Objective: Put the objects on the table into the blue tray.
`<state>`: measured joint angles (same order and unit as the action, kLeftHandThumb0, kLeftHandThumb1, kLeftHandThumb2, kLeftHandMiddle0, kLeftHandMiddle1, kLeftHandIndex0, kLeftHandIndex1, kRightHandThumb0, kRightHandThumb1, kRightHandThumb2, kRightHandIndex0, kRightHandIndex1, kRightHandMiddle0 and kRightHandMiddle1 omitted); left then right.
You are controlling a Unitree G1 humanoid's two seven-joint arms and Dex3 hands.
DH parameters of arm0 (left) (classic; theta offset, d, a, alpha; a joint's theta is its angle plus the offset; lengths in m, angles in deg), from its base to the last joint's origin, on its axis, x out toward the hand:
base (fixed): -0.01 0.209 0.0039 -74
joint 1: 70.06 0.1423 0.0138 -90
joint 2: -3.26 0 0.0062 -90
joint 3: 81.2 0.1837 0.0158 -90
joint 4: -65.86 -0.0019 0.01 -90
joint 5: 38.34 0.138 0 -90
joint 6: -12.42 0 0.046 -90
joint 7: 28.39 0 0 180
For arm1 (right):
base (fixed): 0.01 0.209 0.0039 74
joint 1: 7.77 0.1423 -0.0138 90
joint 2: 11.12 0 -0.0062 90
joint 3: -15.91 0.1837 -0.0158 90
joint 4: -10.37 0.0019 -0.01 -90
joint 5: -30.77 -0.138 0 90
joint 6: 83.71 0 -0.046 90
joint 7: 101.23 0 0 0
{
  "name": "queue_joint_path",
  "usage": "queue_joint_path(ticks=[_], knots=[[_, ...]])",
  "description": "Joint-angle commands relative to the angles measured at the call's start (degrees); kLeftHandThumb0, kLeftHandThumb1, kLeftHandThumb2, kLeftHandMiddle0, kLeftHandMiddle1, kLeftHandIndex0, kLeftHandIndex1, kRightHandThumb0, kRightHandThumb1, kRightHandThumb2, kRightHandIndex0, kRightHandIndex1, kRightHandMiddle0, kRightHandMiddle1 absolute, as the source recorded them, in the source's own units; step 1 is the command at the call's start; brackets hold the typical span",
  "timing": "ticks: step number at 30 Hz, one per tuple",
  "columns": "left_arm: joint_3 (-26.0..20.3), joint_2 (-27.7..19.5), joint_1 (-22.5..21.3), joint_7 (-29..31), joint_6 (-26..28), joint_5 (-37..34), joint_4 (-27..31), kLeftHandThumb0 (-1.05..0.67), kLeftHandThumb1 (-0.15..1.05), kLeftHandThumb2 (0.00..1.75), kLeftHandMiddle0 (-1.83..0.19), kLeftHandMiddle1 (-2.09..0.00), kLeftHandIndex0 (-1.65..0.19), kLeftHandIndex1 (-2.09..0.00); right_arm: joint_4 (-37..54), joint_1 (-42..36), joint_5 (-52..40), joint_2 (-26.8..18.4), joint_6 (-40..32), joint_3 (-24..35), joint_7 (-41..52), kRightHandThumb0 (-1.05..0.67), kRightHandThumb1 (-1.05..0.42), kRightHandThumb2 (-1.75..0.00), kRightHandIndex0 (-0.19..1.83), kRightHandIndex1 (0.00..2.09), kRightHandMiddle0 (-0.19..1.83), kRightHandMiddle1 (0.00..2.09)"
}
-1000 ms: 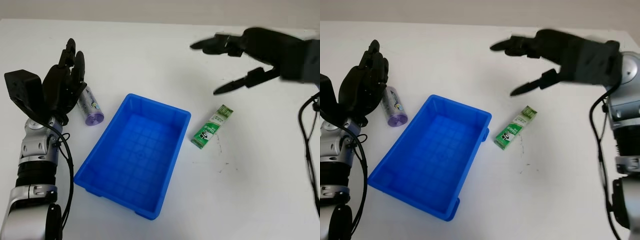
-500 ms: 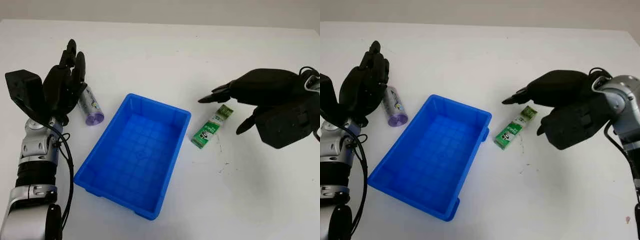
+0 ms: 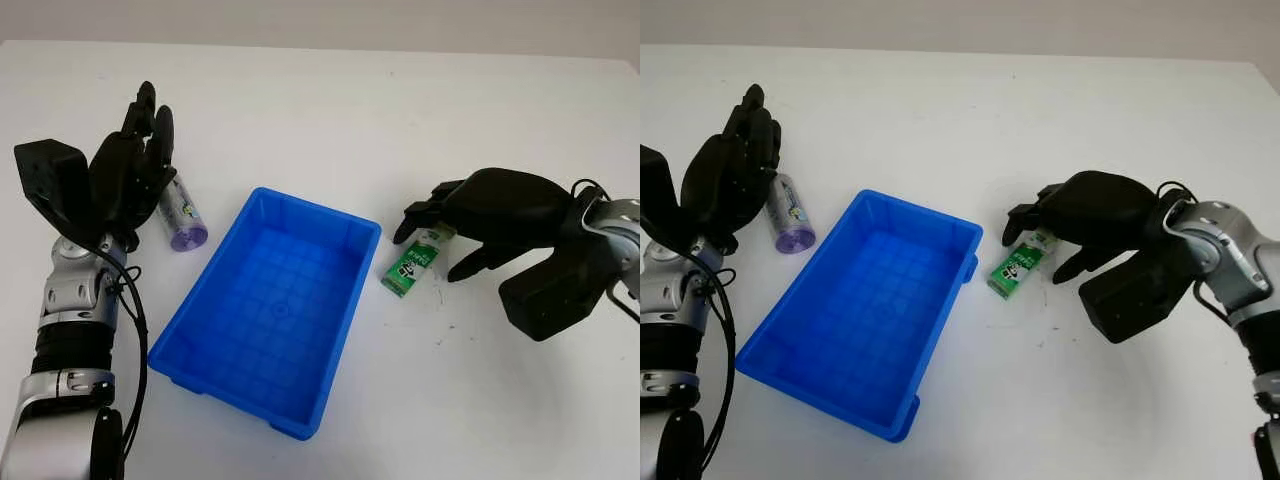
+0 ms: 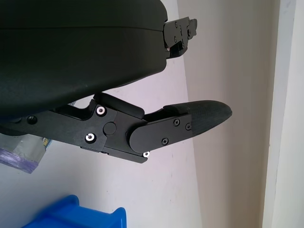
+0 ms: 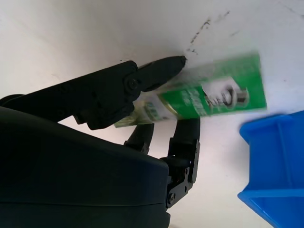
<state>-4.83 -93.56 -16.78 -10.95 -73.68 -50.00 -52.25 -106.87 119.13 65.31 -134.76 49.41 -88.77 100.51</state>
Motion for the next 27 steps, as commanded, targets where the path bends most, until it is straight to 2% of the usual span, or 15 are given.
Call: queue_joint_path(ticks=[1, 2, 4, 7, 12, 15, 17, 23, 27], knots=[[0.0, -0.9, -1.0, 0.3, -0.1, 0.2, 0.3, -0.75, 1.05, 0.64, 0.19, 0.0, 0.19, 0.0, -2.4, -0.9, 1.2, 1.1, 2.3, -1.4, -2.2, -0.43, -1.0, -0.06, 0.1, 1.98, 0.12, 2.02], [0.0, -0.9, -1.1, 0.3, -0.2, 0.3, 0.2, -0.75, 1.05, 0.64, 0.19, 0.0, 0.19, 0.0, -3.6, -0.6, 1.8, 1.4, 3.4, -1.6, -3.8, -0.44, -1.02, -0.07, 0.11, 2.03, 0.11, 2.06], [0.0, -0.8, -1.2, 0.1, -0.3, 0.3, 0.1, -0.74, 1.05, 0.64, 0.19, 0.0, 0.19, 0.0, -6.4, 0.3, 4.0, 1.8, 6.4, -2.1, -8.4, -0.46, -1.04, -0.07, 0.25, 2.08, 0.2, 2.09], [-0.1, -0.7, -1.2, 0.0, -0.4, 0.2, 0.0, -0.74, 1.05, 0.63, 0.19, 0.0, 0.19, 0.0, -9.4, 1.7, 9.6, 1.8, 9.4, -3.5, -16.9, -0.5, -1.05, -0.12, 0.6, 2.09, 0.37, 2.09], [-0.1, -0.8, -1.1, 0.0, -0.2, 0.2, 0.2, -0.74, 1.05, 0.64, 0.19, 0.0, 0.19, 0.0, -12.0, 4.2, 15.1, 1.6, 8.7, -4.9, -25.4, -0.49, -1.05, -0.26, 0.96, 2.09, 0.62, 2.09], [0.0, -0.9, -1.3, 0.3, -0.3, 0.2, 0.0, -0.74, 1.05, 0.64, 0.19, 0.0, 0.19, 0.0, -14.3, 7.1, 17.7, 1.7, 6.7, -5.4, -30.6, -0.47, -1.05, -0.22, 1.02, 2.09, 0.73, 2.09], [0.0, -0.8, -1.4, 0.1, -0.1, 0.3, -0.1, -0.75, 1.05, 0.64, 0.19, 0.0, 0.19, 0.0, -17.5, 9.9, 18.7, 1.9, 5.6, -5.8, -34.2, -0.46, -1.05, -0.18, 1.01, 2.09, 0.73, 2.09], [-0.1, -0.8, -1.4, 0.3, -0.2, 0.1, -0.3, -0.75, 1.05, 0.63, 0.19, 0.0, 0.19, 0.0, -26.0, 19.2, 19.2, 3.1, -2.6, -6.9, -38.4, -0.44, -1.05, -0.11, 0.91, 2.09, 0.59, 2.09], [-0.2, -0.7, -1.3, 0.4, -0.7, 0.1, -0.5, -0.75, 1.05, 0.63, 0.19, 0.0, 0.19, 0.0, -29.3, 23.7, 16.8, 5.2, -1.5, -6.7, -43.8, -0.41, -1.04, -0.08, 0.99, 2.09, 0.71, 2.09]])
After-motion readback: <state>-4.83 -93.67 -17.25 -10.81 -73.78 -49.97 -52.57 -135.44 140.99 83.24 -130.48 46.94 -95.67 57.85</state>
